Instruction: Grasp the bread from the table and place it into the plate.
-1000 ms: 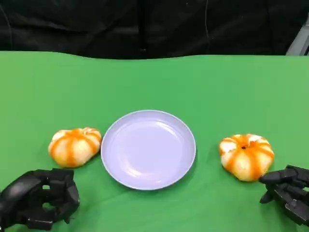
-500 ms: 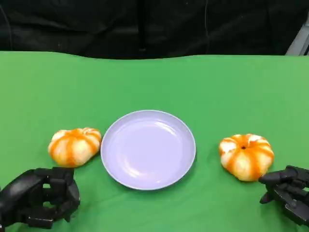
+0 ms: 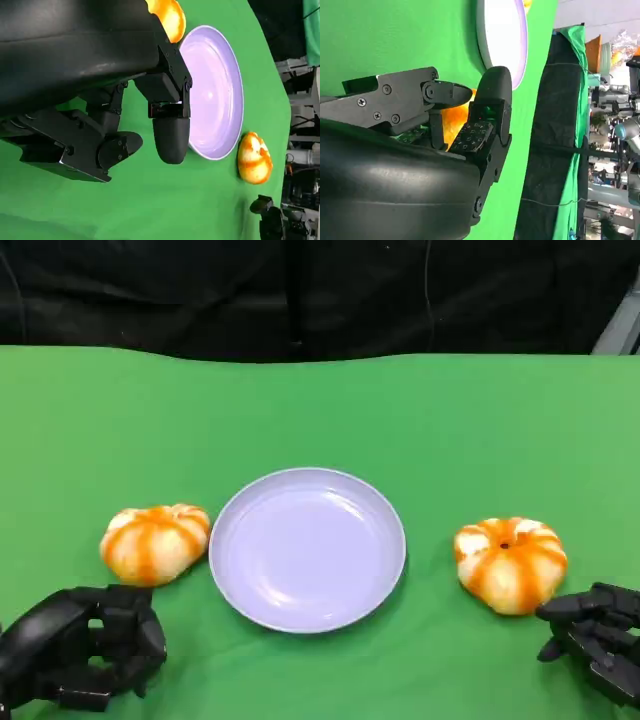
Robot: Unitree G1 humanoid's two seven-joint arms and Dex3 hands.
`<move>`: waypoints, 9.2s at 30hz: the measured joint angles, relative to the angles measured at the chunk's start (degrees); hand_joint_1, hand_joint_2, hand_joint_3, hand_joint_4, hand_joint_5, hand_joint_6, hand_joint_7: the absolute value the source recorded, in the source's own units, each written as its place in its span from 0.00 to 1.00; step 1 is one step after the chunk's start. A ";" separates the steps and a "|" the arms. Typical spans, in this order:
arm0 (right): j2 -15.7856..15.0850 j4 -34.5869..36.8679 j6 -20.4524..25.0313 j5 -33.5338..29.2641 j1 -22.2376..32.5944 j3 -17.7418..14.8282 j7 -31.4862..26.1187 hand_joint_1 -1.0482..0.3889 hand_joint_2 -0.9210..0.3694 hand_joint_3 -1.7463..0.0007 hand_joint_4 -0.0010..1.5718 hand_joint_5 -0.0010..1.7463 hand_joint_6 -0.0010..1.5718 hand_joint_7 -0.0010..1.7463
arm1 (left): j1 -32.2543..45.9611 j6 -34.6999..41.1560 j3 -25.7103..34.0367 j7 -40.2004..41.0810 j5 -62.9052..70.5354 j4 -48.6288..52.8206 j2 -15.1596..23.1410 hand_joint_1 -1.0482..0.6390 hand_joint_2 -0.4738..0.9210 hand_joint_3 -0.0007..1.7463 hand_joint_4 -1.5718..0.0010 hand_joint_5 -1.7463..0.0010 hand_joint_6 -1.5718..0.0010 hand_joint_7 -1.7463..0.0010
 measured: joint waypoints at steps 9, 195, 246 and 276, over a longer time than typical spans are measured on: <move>0.00 0.03 0.00 0.00 -0.02 0.00 0.01 0.71 0.00 0.81 0.49 0.75 0.66 0.28 | 0.00 -0.01 -0.05 0.08 0.01 0.00 0.00 0.67 0.88 0.41 0.57 0.05 0.48 0.31; -0.19 2.97 -1.18 -0.60 -1.72 0.33 -1.38 0.71 0.00 0.80 0.50 0.74 0.64 0.32 | -10.45 3.80 -30.75 83.07 48.31 2.87 3.26 0.65 0.99 0.01 0.52 0.95 0.51 0.97; -0.20 3.50 -1.32 -0.83 -1.87 0.46 -2.07 0.70 0.00 0.81 0.51 0.73 0.66 0.30 | -9.91 -1.72 -27.17 109.72 48.79 -3.96 1.29 0.64 0.68 0.48 0.50 0.15 0.42 0.38; -0.21 3.53 -2.06 -1.89 -1.92 0.63 -2.81 0.71 0.00 0.80 0.51 0.73 0.66 0.29 | -8.22 -5.01 -32.21 104.72 53.05 -9.63 -5.36 0.63 0.74 0.38 0.39 0.37 0.26 0.68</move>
